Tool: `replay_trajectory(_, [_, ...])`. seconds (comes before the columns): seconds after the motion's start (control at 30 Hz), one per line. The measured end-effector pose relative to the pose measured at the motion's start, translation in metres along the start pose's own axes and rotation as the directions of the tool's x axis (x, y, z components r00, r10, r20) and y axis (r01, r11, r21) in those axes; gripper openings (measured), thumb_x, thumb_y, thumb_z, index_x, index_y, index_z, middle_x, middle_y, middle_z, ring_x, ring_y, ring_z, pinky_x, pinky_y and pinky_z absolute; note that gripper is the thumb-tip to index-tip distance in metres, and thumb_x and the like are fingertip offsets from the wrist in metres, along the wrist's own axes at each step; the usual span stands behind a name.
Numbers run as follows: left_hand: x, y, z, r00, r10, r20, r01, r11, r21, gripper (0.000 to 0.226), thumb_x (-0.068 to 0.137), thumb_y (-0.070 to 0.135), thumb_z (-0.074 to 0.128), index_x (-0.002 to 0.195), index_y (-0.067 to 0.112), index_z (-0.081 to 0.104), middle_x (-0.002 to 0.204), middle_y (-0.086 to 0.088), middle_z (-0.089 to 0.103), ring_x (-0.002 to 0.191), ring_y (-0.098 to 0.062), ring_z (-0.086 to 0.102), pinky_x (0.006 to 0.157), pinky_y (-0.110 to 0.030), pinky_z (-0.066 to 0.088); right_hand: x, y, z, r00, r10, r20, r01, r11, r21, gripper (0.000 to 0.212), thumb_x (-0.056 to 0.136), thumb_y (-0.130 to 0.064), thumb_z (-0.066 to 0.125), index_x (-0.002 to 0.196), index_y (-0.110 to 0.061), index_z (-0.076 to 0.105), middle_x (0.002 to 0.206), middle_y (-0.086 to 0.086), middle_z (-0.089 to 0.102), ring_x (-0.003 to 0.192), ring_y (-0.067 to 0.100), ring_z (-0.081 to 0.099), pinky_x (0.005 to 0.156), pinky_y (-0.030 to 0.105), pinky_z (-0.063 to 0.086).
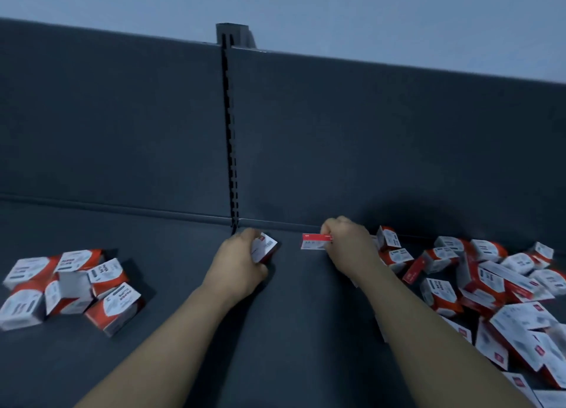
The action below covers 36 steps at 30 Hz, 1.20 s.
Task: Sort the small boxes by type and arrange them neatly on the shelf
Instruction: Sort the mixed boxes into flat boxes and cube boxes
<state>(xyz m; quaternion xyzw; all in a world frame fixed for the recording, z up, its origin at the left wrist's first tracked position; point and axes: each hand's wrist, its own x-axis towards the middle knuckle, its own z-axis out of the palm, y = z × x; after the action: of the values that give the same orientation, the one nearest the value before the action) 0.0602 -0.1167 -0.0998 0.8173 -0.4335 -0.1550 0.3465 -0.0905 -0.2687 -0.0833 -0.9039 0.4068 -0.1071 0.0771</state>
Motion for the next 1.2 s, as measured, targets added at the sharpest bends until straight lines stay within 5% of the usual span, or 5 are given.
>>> replay_trajectory(0.17, [-0.026, -0.011, -0.030, 0.990, 0.002, -0.138, -0.006, 1.000, -0.029, 0.035, 0.071, 0.010, 0.060, 0.104, 0.020, 0.057, 0.099, 0.002, 0.060, 0.087, -0.016, 0.055, 0.065, -0.025, 0.045, -0.015, -0.029, -0.001, 0.998, -0.022, -0.051, 0.035, 0.965, 0.258, 0.009, 0.085, -0.014, 0.057, 0.092, -0.020, 0.059, 0.092, -0.003, 0.055, 0.084, 0.018, 0.054, 0.072, 0.033, 0.044])
replay_trajectory(0.43, [-0.064, -0.047, -0.103, 0.948, -0.030, -0.317, 0.043, 0.998, 0.034, 0.053, 0.077, 0.017, 0.064, 0.128, 0.022, 0.051, 0.117, 0.002, 0.055, 0.102, -0.015, 0.050, 0.079, -0.024, 0.037, -0.026, -0.119, -0.009, 0.978, -0.185, -0.100, 0.210, 0.893, 0.398, 0.013, 0.093, -0.016, 0.053, 0.102, -0.022, 0.060, 0.102, -0.005, 0.052, 0.085, 0.009, 0.054, 0.070, 0.022, 0.040])
replay_trajectory(0.63, [-0.102, -0.107, -0.177, 0.901, -0.074, -0.427, 0.110, 0.992, 0.060, 0.048, 0.074, 0.021, 0.065, 0.121, 0.022, 0.055, 0.106, 0.003, 0.054, 0.098, -0.016, 0.052, 0.077, -0.021, 0.034, -0.037, -0.217, 0.009, 0.950, -0.290, -0.117, 0.311, 0.832, 0.460, 0.014, 0.092, -0.016, 0.055, 0.102, -0.024, 0.061, 0.101, -0.007, 0.053, 0.085, 0.005, 0.054, 0.070, 0.014, 0.040])
replay_trajectory(0.9, [-0.162, -0.223, -0.298, 0.872, -0.166, -0.460, 0.241, 0.964, 0.110, 0.040, 0.071, 0.025, 0.064, 0.111, 0.021, 0.059, 0.105, 0.002, 0.054, 0.085, -0.013, 0.047, 0.072, -0.024, 0.037, -0.062, -0.384, 0.053, 0.958, -0.278, -0.070, 0.266, 0.768, 0.583, 0.016, 0.089, -0.012, 0.056, 0.097, -0.025, 0.056, 0.095, -0.008, 0.062, 0.087, 0.012, 0.059, 0.074, 0.026, 0.046])
replay_trajectory(1.2, [-0.186, -0.322, -0.385, 0.877, -0.258, -0.405, 0.360, 0.911, 0.200, 0.043, 0.073, 0.023, 0.067, 0.115, 0.018, 0.060, 0.115, -0.001, 0.061, 0.099, -0.019, 0.055, 0.075, -0.030, 0.045, -0.072, -0.500, 0.105, 0.946, -0.317, 0.062, 0.220, 0.772, 0.597, 0.016, 0.090, -0.019, 0.061, 0.098, -0.028, 0.051, 0.086, -0.017, 0.055, 0.077, 0.010, 0.060, 0.069, 0.027, 0.048])
